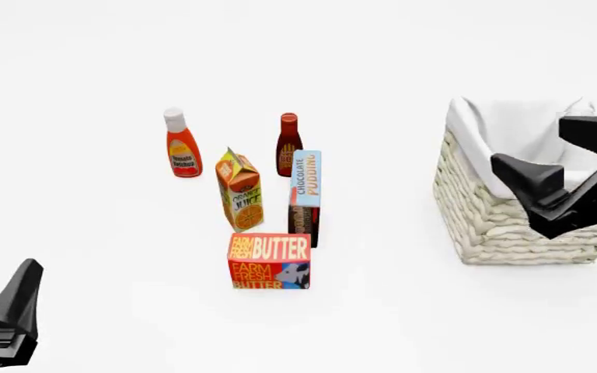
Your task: Pick the butter and place it in the basket.
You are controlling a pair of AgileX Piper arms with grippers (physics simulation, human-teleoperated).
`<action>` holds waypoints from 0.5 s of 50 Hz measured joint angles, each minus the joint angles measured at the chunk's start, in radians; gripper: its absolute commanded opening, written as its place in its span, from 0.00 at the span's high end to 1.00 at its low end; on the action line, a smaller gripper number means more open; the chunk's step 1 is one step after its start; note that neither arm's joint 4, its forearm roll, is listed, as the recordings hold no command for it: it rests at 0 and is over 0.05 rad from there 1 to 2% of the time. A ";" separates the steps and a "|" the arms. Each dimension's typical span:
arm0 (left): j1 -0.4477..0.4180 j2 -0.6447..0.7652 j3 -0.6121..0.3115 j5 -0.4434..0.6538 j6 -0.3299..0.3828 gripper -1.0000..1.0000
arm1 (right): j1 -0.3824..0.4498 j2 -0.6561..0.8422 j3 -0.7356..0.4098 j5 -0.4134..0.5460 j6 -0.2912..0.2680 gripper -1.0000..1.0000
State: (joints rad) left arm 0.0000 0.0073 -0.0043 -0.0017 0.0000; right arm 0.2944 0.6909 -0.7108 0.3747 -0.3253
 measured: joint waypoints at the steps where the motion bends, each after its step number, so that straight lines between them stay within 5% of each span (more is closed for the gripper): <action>1: 0.000 0.000 0.000 0.000 0.000 0.00 | 0.004 0.018 -0.021 0.013 -0.009 0.00; 25: 0.000 0.000 0.000 0.000 0.000 0.00 | 0.114 0.284 -0.334 0.229 -0.052 0.00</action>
State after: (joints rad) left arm 0.0000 0.0073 -0.0043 -0.0017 0.0000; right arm 0.4083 0.9747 -1.0447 0.6032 -0.3774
